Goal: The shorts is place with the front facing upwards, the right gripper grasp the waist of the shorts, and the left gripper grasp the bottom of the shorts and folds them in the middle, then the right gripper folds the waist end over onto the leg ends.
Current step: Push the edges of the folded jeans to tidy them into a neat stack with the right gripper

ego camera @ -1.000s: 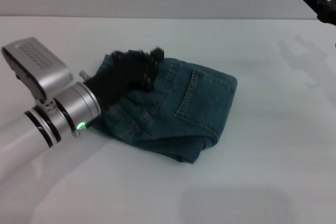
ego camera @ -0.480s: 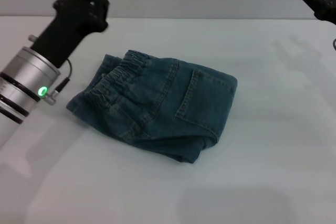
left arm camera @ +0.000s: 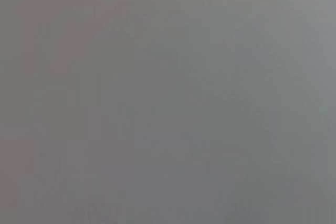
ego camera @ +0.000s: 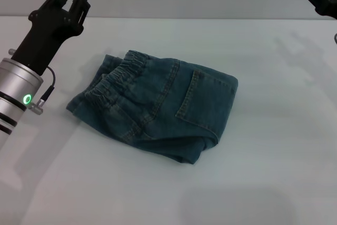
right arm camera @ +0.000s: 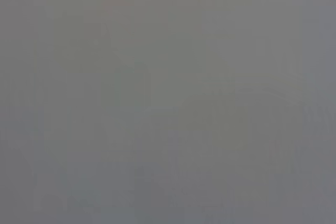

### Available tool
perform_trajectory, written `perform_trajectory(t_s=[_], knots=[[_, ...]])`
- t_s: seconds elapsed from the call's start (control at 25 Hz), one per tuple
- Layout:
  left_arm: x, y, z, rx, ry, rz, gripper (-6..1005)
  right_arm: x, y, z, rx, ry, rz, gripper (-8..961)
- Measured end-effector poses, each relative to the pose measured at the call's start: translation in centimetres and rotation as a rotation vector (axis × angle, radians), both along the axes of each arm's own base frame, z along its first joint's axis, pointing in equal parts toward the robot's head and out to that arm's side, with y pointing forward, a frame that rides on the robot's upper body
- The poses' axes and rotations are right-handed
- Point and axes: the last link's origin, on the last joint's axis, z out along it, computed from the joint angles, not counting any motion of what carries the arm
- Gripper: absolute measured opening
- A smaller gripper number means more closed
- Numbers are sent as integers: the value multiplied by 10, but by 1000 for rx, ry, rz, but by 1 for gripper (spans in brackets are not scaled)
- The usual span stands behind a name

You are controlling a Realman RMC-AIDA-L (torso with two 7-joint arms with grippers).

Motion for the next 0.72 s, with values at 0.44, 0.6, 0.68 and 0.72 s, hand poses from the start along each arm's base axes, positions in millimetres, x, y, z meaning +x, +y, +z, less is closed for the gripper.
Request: perform_trajectory(t_s=[0.44,0.6,0.68,0.72], knots=[[1,-7,-1,-13,-33,-28,391,0,3,7,41,23,-12,547],[-10,-9,7,27,-14,6,391,-4,3,4,42,25,-4,547],[-25,-11,21,92,-13,58,391,-5,2,2,35,29,3,547],[-30,-11,26,113,-17,76,391,-5,0,0,29,36,6,547]])
